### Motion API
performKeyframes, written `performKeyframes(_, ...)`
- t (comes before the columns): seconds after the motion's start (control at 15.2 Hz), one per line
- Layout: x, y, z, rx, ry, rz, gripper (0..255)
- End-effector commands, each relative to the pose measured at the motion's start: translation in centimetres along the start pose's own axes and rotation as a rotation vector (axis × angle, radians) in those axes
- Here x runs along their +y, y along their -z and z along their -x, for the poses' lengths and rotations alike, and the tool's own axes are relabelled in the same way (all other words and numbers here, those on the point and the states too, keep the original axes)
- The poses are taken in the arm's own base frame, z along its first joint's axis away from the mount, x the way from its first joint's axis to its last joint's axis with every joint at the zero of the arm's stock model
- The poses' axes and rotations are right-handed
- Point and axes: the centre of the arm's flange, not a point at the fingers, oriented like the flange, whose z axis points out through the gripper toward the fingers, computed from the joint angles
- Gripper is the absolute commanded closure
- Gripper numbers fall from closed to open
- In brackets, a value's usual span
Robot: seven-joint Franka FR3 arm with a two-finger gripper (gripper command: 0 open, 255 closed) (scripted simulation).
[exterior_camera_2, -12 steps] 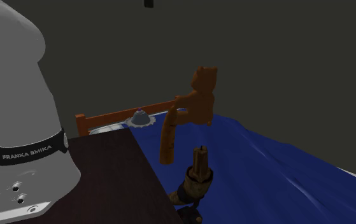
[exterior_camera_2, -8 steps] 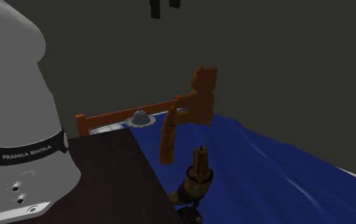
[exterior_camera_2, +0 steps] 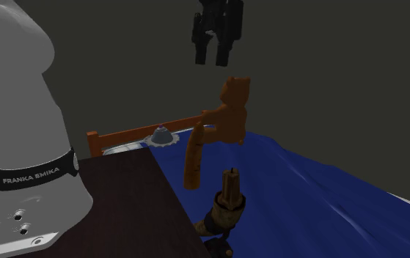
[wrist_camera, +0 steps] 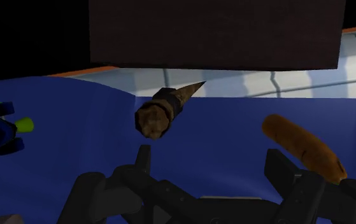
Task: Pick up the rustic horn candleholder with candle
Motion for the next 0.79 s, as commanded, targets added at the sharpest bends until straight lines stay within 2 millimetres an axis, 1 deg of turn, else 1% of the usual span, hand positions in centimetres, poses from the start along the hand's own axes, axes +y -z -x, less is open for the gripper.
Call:
performKeyframes(0.0, 1.2, -2.3, -1.4, -0.016, -0.024, -0.023, 0)
performKeyframes(0.33, 3.8, -8.4, -4.2, -0.059, -0.079, -0.081, 0)
performKeyframes(0.73, 6.6, -16.0, -7.1, -0.111, -0.146, -0.15, 0)
